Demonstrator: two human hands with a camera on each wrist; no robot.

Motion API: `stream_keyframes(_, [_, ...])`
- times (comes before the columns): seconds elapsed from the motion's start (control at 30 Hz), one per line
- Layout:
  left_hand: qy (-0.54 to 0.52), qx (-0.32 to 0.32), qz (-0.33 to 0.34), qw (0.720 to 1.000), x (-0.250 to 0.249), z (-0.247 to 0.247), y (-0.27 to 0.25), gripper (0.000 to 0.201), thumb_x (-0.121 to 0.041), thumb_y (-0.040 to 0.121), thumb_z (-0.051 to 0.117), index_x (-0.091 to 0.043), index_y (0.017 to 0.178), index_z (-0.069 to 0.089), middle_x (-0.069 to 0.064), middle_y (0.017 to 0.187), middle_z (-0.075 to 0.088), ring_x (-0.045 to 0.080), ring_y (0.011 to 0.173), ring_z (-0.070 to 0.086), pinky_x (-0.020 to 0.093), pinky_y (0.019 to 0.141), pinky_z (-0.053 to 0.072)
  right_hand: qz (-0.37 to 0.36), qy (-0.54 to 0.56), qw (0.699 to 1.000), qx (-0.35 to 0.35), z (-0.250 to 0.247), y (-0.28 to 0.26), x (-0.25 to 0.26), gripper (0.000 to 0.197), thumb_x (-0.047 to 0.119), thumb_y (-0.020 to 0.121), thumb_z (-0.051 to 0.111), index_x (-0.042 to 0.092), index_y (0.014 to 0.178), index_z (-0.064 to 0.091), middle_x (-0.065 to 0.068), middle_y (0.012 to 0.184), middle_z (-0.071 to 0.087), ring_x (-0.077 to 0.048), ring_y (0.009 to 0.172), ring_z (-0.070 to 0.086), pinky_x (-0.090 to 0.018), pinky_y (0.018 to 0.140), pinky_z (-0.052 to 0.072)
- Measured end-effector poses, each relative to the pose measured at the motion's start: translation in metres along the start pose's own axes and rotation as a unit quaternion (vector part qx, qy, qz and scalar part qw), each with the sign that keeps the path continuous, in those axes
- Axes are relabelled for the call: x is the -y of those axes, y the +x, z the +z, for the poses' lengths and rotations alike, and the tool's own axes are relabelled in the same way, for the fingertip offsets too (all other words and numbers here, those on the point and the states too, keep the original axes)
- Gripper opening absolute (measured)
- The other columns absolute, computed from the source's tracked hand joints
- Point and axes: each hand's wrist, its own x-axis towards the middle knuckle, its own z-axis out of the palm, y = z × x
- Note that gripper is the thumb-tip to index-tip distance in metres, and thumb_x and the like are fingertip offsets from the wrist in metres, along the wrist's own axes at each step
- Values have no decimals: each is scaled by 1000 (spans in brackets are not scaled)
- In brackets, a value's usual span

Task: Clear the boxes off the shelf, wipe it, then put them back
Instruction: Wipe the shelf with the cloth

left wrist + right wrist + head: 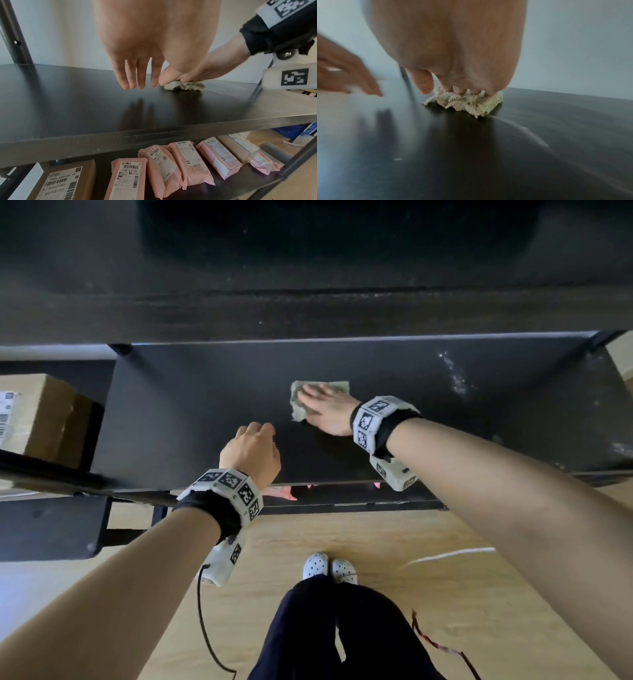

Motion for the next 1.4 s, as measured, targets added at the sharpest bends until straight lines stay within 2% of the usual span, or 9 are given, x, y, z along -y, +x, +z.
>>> stream_keyframes(0.17, [3, -10, 5, 1000, 3, -1, -2, 31, -17, 93, 41, -13, 123, 48, 5, 121, 55, 24, 115, 48, 39, 86, 45, -108, -51, 992, 30, 8, -1, 10, 53, 28, 102, 27, 25, 152, 7, 2, 161, -3, -20, 148, -6, -36, 118, -2])
stream_keyframes(0.3, [12, 0, 8, 1000, 6, -1, -11, 30, -18, 94, 40, -13, 122, 49, 5, 120, 56, 24, 114, 49, 39, 83, 47, 20, 9, 999, -42, -3, -22, -54, 56, 23, 102, 32, 17, 152, 7, -4, 161, -2, -20, 149, -1, -26, 116, -2])
stream_keyframes(0.53, [5, 7, 12, 1000, 10, 4, -31, 27, -13, 92, 41, -12, 117, 52, 4, 118, 56, 22, 114, 49, 36, 81, 47, 164, 88, 982, -44, 16, -47, -79, 63, 32, 100, 32, 23, 151, -4, 3, 160, -13, -21, 148, -11, -38, 121, -4])
stream_keyframes(0.7, [15, 14, -7, 1000, 17, 4, -39, 22, -12, 91, 43, -12, 109, 56, 4, 114, 55, 22, 111, 48, 35, 79, 46, -23, -18, 999, -26, 39, -23, 11, 63, 31, 99, 34, 25, 152, 1, 1, 160, -8, -27, 148, -8, -47, 120, 2])
stream_keyframes(0.8, [26, 17, -23, 999, 24, 3, -42, 26, -9, 89, 42, -13, 111, 57, 4, 113, 55, 22, 113, 48, 36, 82, 45, -105, -50, 993, 3, 52, -19, 63, 59, 27, 100, 31, 25, 152, 3, 3, 160, -7, -23, 148, -8, -42, 120, -1])
stream_keyframes(0.9, [17, 12, -29, 999, 34, 2, -45, 26, -10, 89, 42, -12, 110, 57, 4, 115, 55, 22, 114, 47, 36, 82, 45, -103, -27, 994, -35, 40, -4, 55, 56, 23, 101, 30, 22, 152, 8, 0, 161, -1, -22, 148, -2, -39, 121, 2])
stream_keyframes(1.03, [6, -3, -35, 999, 48, 1, -51, 25, -16, 91, 44, -12, 112, 57, 3, 116, 56, 22, 112, 49, 37, 81, 47, 33, 40, 997, -61, 17, 1, 8, 55, 24, 101, 28, 18, 152, 6, -1, 161, -3, -22, 148, -1, -37, 120, 3])
stream_keyframes(1.17, [-4, -6, -43, 999, 62, 5, -60, 21, -15, 91, 47, -12, 109, 56, 4, 113, 56, 23, 109, 49, 37, 82, 50, 76, 59, 994, -44, 8, 18, 9, 58, 29, 99, 28, 22, 152, 4, 5, 160, -7, -24, 148, -5, -46, 120, 4])
stream_keyframes(1.4, [-19, -27, -67, 997, 77, 5, -71, 22, -16, 91, 44, -10, 106, 58, 5, 113, 57, 24, 112, 48, 41, 82, 50, -141, -48, 988, 46, 39, 1, 91, 58, 24, 100, 31, 24, 152, 2, 3, 160, -8, -22, 147, -12, -43, 118, -5])
